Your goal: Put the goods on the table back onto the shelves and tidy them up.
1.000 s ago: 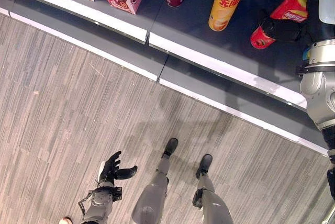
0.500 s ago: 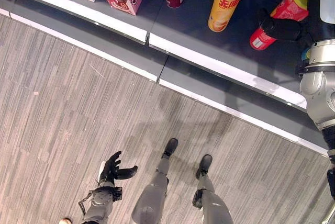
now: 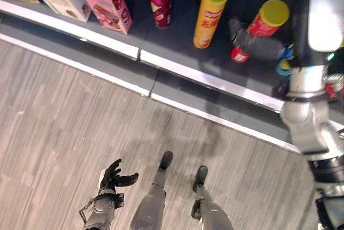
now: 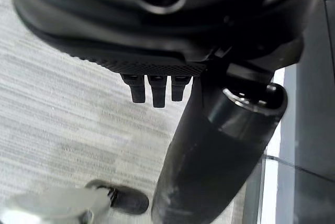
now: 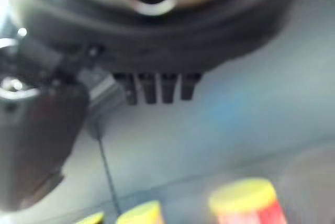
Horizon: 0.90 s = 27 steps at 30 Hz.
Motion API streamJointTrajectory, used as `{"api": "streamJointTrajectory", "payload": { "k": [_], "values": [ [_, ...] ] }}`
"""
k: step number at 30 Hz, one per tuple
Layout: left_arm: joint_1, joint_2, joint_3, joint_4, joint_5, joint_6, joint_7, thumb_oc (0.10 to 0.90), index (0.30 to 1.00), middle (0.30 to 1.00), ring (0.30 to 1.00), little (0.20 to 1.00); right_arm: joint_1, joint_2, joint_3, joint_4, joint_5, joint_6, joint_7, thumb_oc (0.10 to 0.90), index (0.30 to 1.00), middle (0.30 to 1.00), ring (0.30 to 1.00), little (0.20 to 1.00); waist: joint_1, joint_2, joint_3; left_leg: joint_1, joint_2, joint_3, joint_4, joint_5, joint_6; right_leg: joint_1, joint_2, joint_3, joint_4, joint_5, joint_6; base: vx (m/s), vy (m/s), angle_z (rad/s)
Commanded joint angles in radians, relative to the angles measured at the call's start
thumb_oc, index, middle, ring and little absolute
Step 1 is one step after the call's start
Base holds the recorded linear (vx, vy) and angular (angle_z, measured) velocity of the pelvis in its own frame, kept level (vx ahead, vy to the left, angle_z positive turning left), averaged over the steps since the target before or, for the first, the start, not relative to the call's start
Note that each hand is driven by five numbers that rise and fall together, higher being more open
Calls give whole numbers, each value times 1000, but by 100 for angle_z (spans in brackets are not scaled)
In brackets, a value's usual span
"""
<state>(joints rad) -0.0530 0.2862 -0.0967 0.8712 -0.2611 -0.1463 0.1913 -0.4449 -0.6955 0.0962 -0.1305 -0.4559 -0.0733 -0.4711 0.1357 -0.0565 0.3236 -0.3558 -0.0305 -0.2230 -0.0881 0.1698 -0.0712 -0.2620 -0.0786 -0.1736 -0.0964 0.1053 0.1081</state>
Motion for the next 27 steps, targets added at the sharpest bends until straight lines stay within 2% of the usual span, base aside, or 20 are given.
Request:
{"api": "streamJointTrajectory", "payload": {
  "k": [1, 3, 4, 5, 6, 9, 10, 11, 14, 16, 17, 18, 20, 21, 22, 23, 25, 27],
  "values": [
    [47, 19, 41, 101, 60, 2, 8, 800, 900, 900, 900, 900, 79, -9, -57, -58, 217, -128, 99, 800, 900, 900, 900, 900, -22, -16, -142, 61, 35, 124, 1, -129, -34, 49, -75, 18, 9, -12, 132, 72, 82, -21],
    [55, 19, 62, 126, 73, 2, -2, 800, 900, 900, 900, 900, 156, 24, -73, -44, 341, -162, 170, 800, 900, 900, 900, 900, -40, -20, -154, 88, 36, 141, 1, -137, -29, 69, -79, 26, 9, -7, 134, 75, 91, -28],
    [55, 20, 61, 126, 73, 2, -3, 800, 900, 900, 900, 900, 159, 24, -75, -45, 343, -162, 171, 800, 900, 900, 900, 900, -39, -20, -153, 90, 36, 142, 1, -138, -29, 71, -79, 27, 9, -7, 134, 62, 131, -31],
    [66, 27, 88, 141, 93, 4, -19, 800, 900, 900, 900, 900, 247, 65, -101, -22, 475, -190, 263, 800, 900, 900, 900, 900, -70, -25, -167, 127, 33, 167, 1, -151, -20, 85, -85, 52, 9, 21, 141, 49, 139, -32],
    [72, 28, 96, 148, 94, 5, -22, 800, 900, 900, 900, 900, 271, 78, -118, -22, 503, -195, 276, 800, 900, 900, 900, 900, -81, -27, -171, 139, 33, 178, 1, -157, -17, 88, -88, 64, 9, 32, 144, 46, 191, -8],
    [75, 34, 111, 155, 97, 2, -23, 800, 900, 900, 900, 900, 312, 106, -144, -26, 535, -202, 295, 800, 900, 900, 900, 900, -102, -30, -176, 162, 31, 205, 1, -168, -6, 86, -90, 101, 9, 58, 152, -5, 88, -61],
    [77, 40, 123, 155, 94, 2, -23, 800, 900, 900, 900, 900, 316, 118, -158, -26, 543, -208, 294, 800, 900, 900, 900, 900, -126, -33, -174, 176, 36, 234, 1, -171, -1, 69, -84, 131, 16, 108, 154, -57, 100, -91],
    [75, 46, 127, 161, 97, 3, -23, 800, 900, 900, 900, 900, 318, 124, -167, -28, 550, -210, 296, 800, 900, 900, 900, 900, -139, -34, -171, 183, 44, 252, 1, -171, 1, 54, -75, 147, 27, 124, 154, -63, 62, -72],
    [72, 57, 129, 162, 107, 6, -25, 800, 900, 900, 900, 900, 327, 122, -190, -42, 555, -207, 294, 800, 900, 900, 900, 900, -150, -33, -165, 198, 63, 288, 1, -172, 6, 38, -63, 163, 42, 126, 154, -42, 24, -91],
    [81, 76, 129, 155, 127, 13, -35, 800, 900, 900, 900, 900, 347, 114, -223, -45, 567, -208, 292, 800, 900, 900, 900, 900, -157, -22, -166, 232, 108, 356, 2, -180, 8, 52, -92, 84, 38, 95, 154, -26, -11, -93],
    [80, 77, 130, 155, 127, 13, -35, 800, 900, 900, 900, 900, 347, 114, -223, -45, 567, -208, 292, 800, 900, 900, 900, 900, -158, -24, -167, 230, 106, 356, 1, -177, 8, 49, -93, 85, 38, 97, 154, -6, -80, -112],
    [86, 79, 135, 152, 121, 18, -33, 800, 900, 900, 900, 900, 353, 105, -238, -35, 566, -202, 281, 800, 900, 900, 900, 900, -155, -23, -175, 251, 137, 411, 7, -179, 1, 62, -132, -2, 42, 98, 154, -4, -101, -98],
    [94, 82, 142, 135, 114, 19, -27, 800, 900, 900, 900, 900, 349, 87, -254, -9, 555, -195, 251, 800, 900, 900, 900, 900, -141, -31, -183, 280, 168, 486, 18, -188, -12, 81, -176, -125, 41, 108, 154, -25, -155, -112],
    [100, 80, 143, 127, 109, 22, -28, 800, 900, 900, 900, 900, 350, 85, -256, -10, 553, -190, 245, 800, 900, 900, 900, 900, -134, -34, -184, 290, 174, 511, 25, -191, -14, 88, -190, -170, 45, 111, 154, -34, -89, -125],
    [101, 80, 143, 127, 108, 22, -28, 800, 900, 900, 900, 900, 351, 85, -257, -10, 553, -189, 245, 800, 900, 900, 900, 900, -133, -35, -183, 291, 174, 512, 25, -192, -14, 89, -190, -170, 45, 111, 154, 32, -161, -159],
    [113, 75, 151, 126, 104, 24, -29, 800, 900, 900, 900, 900, 358, 68, -273, 17, 545, -181, 227, 800, 900, 900, 900, 900, -122, -42, -195, 327, 196, 564, 26, -214, -29, 114, -198, -250, 43, 104, 154, 24, -197, -131],
    [112, 75, 148, 124, 103, 25, -32, 800, 900, 900, 900, 900, 368, 62, -284, 28, 539, -176, 221, 800, 900, 900, 900, 900, -116, -47, -196, 331, 197, 580, 36, -217, -32, 133, -199, -267, 21, 97, 154, 3, -229, -77],
    [120, 64, 162, 124, 104, 27, -40, 800, 900, 900, 900, 900, 412, 31, -340, 67, 506, -149, 205, 800, 900, 900, 900, 900, -126, -57, -220, 354, 231, 634, 43, -201, -61, 147, -173, -255, 14, 48, 154, 74, -372, -71]
  ]
}}
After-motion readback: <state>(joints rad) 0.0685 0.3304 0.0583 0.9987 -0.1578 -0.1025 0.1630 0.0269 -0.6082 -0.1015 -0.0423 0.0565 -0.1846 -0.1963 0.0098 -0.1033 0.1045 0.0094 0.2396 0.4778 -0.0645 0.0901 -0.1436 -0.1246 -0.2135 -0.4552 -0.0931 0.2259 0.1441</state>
